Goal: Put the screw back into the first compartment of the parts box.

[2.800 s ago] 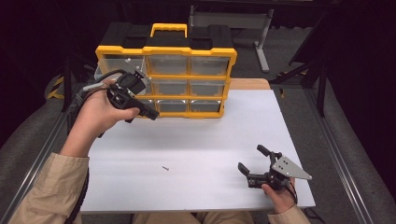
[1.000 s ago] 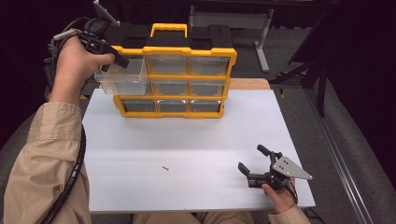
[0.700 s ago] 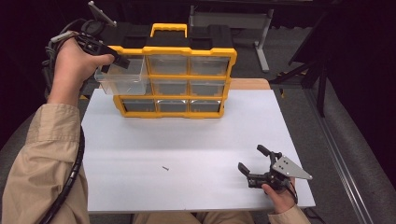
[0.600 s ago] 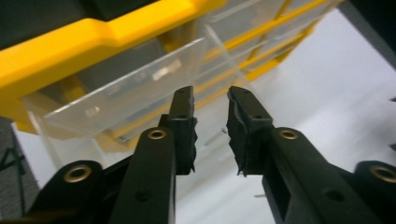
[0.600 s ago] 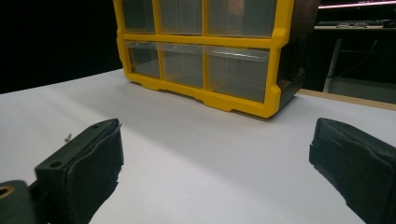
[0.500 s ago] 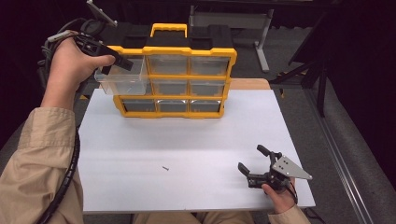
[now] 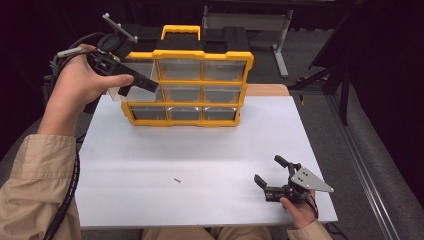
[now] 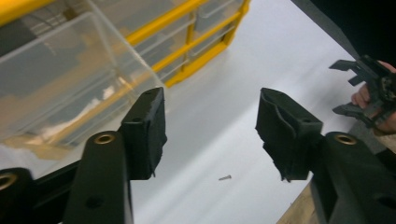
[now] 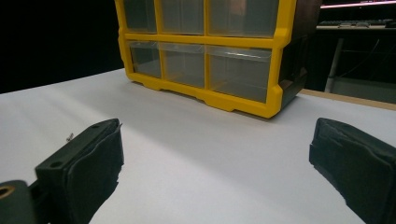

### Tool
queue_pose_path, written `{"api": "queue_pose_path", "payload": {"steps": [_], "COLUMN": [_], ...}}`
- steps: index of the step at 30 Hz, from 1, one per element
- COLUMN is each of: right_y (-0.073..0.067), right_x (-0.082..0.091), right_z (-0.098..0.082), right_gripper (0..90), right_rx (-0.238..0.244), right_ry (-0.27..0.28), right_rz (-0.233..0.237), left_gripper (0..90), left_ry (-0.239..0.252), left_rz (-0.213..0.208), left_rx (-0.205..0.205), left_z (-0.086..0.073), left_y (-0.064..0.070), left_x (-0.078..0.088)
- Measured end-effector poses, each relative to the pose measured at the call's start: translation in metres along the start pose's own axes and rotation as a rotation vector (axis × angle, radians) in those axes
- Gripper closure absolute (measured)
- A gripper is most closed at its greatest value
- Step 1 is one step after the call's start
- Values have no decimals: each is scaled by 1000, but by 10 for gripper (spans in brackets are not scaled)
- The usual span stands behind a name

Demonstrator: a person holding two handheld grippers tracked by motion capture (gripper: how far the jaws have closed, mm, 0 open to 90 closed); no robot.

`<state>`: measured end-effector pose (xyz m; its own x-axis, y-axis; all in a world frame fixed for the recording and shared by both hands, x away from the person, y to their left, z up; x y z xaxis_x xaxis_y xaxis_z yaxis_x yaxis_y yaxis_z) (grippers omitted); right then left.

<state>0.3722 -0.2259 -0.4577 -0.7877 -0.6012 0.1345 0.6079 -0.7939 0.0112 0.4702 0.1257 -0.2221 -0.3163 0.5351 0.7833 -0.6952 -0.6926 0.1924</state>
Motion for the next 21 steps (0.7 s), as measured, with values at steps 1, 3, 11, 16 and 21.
{"api": "queue_pose_path", "payload": {"steps": [1,3,11,16,21], "right_y": [0,0,-1,0,0], "right_x": [0,0,0,0,0], "right_z": [0,0,0,1,0], "right_gripper": [33,33,33,33,32], "right_rx": [0,4,0,0,1], "right_ry": [0,1,1,5,1], "right_rz": [0,-1,1,-2,-2], "left_gripper": [413,370,247,214,200], "left_ry": [-2,-10,-8,-7,-15], "left_rz": [-2,1,-22,-36,-49], "left_rx": [-8,-31,-73,-98,-120], "left_z": [-2,-6,-20,-30,-41], "left_y": [1,5,14,18,22], "left_x": [-2,-8,-29,-41,-52]}}
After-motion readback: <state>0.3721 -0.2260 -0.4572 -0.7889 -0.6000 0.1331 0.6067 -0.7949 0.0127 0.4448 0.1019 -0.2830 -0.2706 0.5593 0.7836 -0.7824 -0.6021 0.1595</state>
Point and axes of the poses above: each handheld gripper's, and its own axes: x roughly backward along the jaws, z roughly out of its top, y roughly to its right, the point moved 9 cm from there along -x, roughly forward along the jaws, and after that the axes turned 2 degrees about -z, right-handed, at the moved point
